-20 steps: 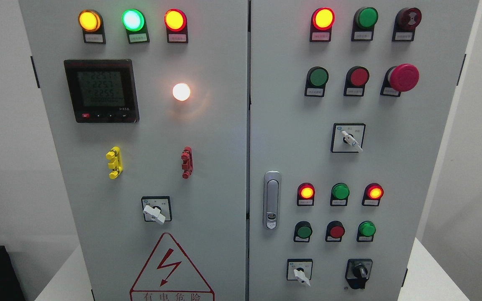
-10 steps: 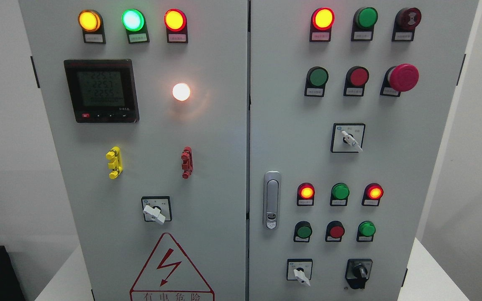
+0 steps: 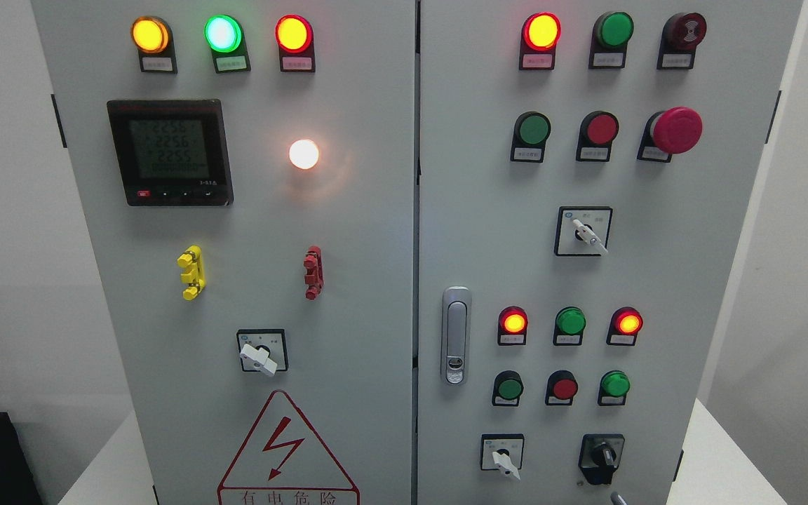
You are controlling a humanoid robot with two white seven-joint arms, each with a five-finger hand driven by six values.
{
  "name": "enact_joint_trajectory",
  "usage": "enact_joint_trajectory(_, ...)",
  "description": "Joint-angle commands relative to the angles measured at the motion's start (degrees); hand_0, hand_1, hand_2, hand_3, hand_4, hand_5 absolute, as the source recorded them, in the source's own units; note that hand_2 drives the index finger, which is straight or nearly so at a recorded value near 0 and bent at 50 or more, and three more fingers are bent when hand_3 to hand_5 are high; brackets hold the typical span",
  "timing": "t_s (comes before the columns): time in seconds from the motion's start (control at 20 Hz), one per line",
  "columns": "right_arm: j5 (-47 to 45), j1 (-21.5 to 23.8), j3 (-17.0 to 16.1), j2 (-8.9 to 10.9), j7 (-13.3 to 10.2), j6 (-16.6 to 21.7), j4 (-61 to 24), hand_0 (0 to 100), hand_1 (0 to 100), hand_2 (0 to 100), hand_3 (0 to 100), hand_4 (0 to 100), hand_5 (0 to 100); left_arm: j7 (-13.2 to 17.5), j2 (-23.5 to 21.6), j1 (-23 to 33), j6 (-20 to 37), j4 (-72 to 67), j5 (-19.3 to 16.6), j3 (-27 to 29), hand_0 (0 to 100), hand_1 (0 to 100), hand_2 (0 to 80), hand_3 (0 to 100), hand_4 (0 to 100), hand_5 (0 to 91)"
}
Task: Trip black knob to open circuit
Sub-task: 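Reach the right hand up toward the black rotary knob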
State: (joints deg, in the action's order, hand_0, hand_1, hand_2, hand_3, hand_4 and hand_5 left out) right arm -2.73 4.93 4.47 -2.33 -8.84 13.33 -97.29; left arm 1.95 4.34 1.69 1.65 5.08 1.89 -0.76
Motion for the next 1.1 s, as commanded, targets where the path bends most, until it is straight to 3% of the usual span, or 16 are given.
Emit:
enact_joint_trajectory(0.0,0.18,-1.24,0.10,0.05,-0.22,0.30,-1.59,74,88,0,100,100,94,-0.01,0.05,-0.02,0.02,-0.07,0.14,0.05,12,39,0.0,0,0,0.0)
enact_joint_trajectory(1.05,0.09,-2.82,0.10,0.22,-0.22,-0.15,-0.62,76,90,0,100,100,94,-0.01,0.05,-0.02,-0.06,-0.07,0.14,0.05,12,39,0.0,0,0,0.0)
